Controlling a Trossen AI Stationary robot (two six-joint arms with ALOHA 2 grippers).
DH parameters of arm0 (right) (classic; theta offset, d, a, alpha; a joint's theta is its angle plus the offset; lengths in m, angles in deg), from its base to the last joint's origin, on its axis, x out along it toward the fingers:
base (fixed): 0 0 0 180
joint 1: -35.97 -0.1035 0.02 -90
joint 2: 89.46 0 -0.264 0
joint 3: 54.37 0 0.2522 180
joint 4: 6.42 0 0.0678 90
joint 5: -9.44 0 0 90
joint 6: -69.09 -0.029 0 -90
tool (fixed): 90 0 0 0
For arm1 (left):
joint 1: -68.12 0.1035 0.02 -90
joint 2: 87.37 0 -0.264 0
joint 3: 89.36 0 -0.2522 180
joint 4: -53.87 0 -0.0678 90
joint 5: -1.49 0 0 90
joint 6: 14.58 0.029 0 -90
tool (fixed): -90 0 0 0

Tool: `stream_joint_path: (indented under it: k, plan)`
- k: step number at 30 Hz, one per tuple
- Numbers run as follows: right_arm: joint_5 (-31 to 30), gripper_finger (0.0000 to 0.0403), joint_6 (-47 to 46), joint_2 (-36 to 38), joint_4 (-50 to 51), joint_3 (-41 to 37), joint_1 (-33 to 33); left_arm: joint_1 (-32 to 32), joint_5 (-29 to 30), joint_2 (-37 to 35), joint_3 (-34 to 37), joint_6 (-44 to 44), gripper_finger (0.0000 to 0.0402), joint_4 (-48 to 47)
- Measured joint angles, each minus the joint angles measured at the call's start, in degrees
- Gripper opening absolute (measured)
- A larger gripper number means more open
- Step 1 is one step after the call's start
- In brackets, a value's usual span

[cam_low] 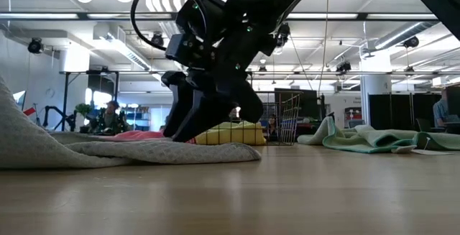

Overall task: Fold microfiber towels
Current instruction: Fold the gray towel

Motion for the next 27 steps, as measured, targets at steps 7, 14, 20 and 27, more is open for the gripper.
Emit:
stream_joint_path:
  k: [7, 14, 20, 27]
  plan:
    - [-0.1, 0.0136, 0.0, -0.3, -2.1, 0.0, 0.0, 0.0, 0.0, 0.0, 0.1, 0.3, 0.0, 0.0]
    - [-0.4, 0.0136, -0.1, -2.6, -1.9, 0.1, 0.0, 0.0, 0.0, 0.0, 0.1, 0.1, 0.0, 0.0]
    - [-2.9, 0.0132, -0.4, -2.6, -2.4, 0.1, -0.1, 0.0, 0.0, 0.0, 0.1, 0.2, 0.0, 0.0]
    - [-3.0, 0.0073, -4.1, -2.5, -2.1, 0.1, -0.1, 0.0, 0.0, 0.0, 0.2, 0.2, 0.0, 0.0]
